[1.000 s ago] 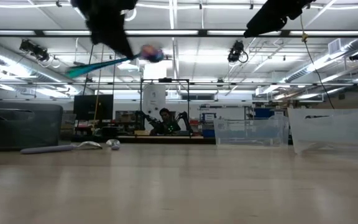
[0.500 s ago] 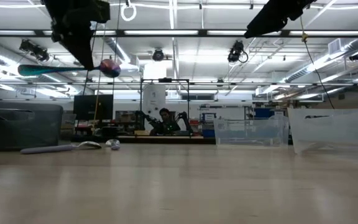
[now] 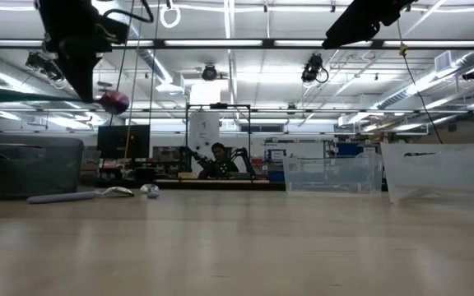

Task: Sort silverware by color (type)
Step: Put the blue spoon into the black bin

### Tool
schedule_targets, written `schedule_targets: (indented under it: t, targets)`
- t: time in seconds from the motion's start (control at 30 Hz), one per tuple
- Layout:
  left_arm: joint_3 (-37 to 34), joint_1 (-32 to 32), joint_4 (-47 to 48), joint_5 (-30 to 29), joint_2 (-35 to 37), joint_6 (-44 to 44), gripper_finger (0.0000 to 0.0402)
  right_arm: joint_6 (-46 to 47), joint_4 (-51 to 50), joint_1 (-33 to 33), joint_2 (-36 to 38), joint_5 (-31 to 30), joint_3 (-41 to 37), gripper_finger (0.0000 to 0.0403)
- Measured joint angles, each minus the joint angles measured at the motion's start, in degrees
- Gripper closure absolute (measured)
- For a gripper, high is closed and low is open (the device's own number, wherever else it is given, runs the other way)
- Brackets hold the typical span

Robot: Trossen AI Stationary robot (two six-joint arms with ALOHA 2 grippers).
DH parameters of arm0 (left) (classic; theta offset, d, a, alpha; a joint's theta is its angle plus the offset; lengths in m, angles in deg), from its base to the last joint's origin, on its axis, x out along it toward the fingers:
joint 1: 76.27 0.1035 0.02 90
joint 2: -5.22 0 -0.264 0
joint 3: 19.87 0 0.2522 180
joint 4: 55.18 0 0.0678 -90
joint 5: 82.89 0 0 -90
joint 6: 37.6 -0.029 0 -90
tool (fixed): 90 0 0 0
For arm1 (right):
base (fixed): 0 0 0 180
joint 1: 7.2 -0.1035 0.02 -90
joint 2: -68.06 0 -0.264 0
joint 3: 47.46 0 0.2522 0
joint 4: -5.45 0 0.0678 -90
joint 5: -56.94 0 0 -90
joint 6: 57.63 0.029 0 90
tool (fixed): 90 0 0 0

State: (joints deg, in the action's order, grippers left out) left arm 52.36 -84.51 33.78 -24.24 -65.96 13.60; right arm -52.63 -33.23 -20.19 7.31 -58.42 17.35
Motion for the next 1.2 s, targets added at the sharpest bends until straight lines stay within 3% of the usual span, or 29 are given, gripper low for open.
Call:
schedule_targets:
  t: [0.33, 0.7, 1.07, 1.2]
  targets:
    - [-8.35, 1.79, 0.34, 1.57, -0.02, 2.63, 0.0401, 0.00, 0.93, 0.00, -0.02, 0.00, 0.00, 0.0154]
    - [-12.52, 6.21, -1.03, 4.12, -0.02, 0.65, 0.0401, -0.10, 1.88, 0.00, -0.03, 0.00, -0.02, 0.0154]
    - [-12.52, 19.33, -7.57, 13.25, -0.03, -11.56, 0.0401, -1.12, 2.54, 0.00, -0.04, 0.00, -0.02, 0.0154]
    - [-12.52, 23.25, -8.02, 13.95, -0.04, -14.80, 0.0401, -1.77, 2.52, 0.00, -0.04, 0.00, -0.02, 0.0154]
